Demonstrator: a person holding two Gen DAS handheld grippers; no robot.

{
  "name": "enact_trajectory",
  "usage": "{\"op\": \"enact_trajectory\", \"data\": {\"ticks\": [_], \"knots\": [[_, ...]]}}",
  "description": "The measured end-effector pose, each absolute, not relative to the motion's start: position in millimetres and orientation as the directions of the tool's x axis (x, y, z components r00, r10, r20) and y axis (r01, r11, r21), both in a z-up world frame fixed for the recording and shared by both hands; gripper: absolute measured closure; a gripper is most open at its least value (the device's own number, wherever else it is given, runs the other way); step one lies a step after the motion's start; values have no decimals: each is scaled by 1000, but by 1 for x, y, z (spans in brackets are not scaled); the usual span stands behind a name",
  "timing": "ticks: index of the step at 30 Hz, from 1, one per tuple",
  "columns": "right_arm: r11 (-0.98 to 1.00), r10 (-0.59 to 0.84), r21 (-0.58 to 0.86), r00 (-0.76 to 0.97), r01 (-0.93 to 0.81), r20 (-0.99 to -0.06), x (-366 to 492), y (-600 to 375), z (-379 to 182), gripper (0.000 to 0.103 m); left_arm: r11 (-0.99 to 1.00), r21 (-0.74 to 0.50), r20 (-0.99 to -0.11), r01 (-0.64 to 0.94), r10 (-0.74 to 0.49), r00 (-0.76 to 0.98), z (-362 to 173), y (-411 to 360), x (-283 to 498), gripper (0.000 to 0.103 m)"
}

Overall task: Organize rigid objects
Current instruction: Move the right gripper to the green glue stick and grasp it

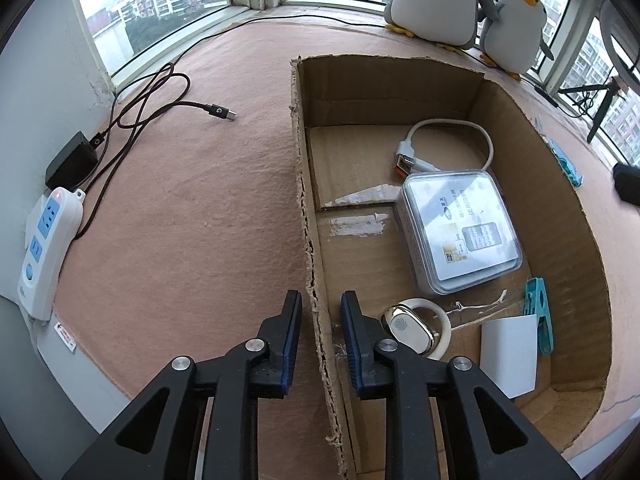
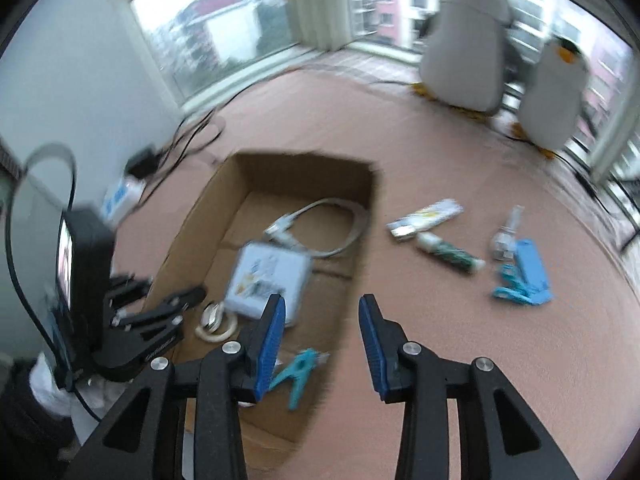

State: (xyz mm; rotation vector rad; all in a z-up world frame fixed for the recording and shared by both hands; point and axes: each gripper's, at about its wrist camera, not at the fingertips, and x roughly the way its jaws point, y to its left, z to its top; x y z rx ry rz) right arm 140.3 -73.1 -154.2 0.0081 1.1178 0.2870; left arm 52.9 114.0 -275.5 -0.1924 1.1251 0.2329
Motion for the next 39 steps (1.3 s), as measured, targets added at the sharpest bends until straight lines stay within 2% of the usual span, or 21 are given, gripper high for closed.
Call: {"op": "enact_trajectory", "data": {"ticks": [5, 12, 21, 32, 39], "knots": [[989, 145, 124, 439, -76, -887, 157, -137, -154, 67, 958, -35, -908, -284, 89, 410, -275, 112, 53, 79], [991, 128, 127, 429, -32, -894, 170, -180, -167, 67, 956, -30, -908, -293, 96, 407, -276, 113, 53, 76], [985, 135, 76, 421, -153, -897, 193, -171, -178, 67, 952, -29, -909, -306, 102, 404, -276, 115, 52, 70], [950, 147, 36, 340, -311, -929, 224, -136, -212, 67, 949, -37, -911, -314, 97, 401, -276, 116, 51, 69], [917, 108, -11, 275, -399, -955, 240, -112, -233, 68, 947, -31, -913, -319, 103, 395, -277, 118, 52, 62]]}}
